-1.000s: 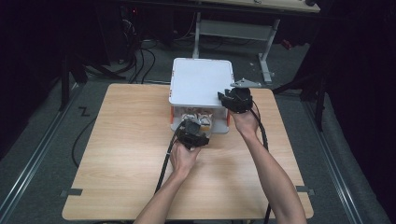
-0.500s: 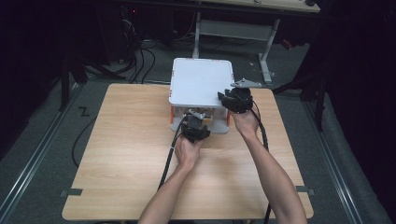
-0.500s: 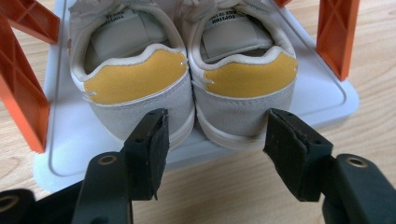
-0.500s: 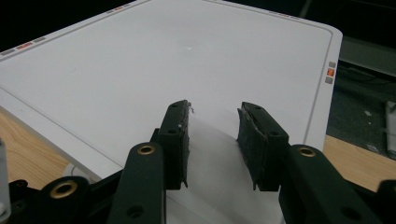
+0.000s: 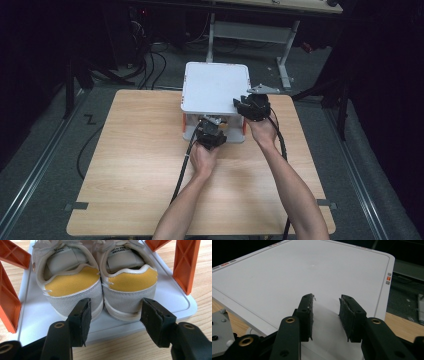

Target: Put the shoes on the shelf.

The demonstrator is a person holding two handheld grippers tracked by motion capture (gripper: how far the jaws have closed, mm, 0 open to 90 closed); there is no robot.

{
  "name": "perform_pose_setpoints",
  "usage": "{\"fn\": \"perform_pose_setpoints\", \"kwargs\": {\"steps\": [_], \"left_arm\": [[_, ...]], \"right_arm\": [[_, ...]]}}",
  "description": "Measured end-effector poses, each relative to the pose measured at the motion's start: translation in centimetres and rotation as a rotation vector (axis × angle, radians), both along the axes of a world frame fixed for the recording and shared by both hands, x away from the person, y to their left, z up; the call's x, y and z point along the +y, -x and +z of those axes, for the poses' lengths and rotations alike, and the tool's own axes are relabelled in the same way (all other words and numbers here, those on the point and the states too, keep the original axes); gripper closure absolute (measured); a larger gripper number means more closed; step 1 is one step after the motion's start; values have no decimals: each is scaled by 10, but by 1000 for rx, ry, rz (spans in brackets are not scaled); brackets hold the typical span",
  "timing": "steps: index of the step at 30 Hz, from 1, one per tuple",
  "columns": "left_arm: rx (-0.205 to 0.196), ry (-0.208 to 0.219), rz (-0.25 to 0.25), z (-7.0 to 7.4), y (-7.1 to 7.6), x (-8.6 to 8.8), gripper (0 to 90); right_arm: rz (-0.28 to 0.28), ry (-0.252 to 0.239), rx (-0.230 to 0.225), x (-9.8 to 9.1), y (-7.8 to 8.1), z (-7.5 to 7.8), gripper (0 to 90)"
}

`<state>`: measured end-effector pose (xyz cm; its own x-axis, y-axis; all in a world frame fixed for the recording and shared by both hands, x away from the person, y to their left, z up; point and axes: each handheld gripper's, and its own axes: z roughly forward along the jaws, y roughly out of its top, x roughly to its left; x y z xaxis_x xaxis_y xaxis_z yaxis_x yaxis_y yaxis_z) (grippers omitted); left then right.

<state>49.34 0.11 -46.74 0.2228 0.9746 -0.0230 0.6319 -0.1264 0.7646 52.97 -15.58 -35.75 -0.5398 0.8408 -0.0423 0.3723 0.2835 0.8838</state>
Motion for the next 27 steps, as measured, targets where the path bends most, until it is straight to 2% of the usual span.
{"fn": "perform_pose_setpoints", "kwargs": {"steps": [2,5,6,9,11,16,19,23,25,27], "left_arm": [[-1,-7,-10,0,1,1,392],[-20,-46,-23,3,4,0,358],[-21,-45,-25,4,5,1,352],[-23,-22,-37,11,9,6,336],[-31,-27,-59,14,13,10,329],[-39,-6,-120,24,24,24,322],[-61,10,-145,31,32,33,319],[-80,49,-159,42,42,48,303],[-98,54,-165,47,46,54,299],[-111,55,-168,52,50,60,297]], "right_arm": [[-1,-1,1,0,0,0,635],[0,-2,2,0,0,0,632],[2,-3,6,-1,-1,0,626],[-6,-8,7,-1,-1,0,607],[-6,-15,8,-1,-2,0,585],[-2,-26,20,-3,0,1,530],[6,-60,23,-6,3,5,508],[24,-80,24,-13,10,12,493],[25,-76,30,-15,13,15,491],[26,-97,19,-21,19,17,487]]}}
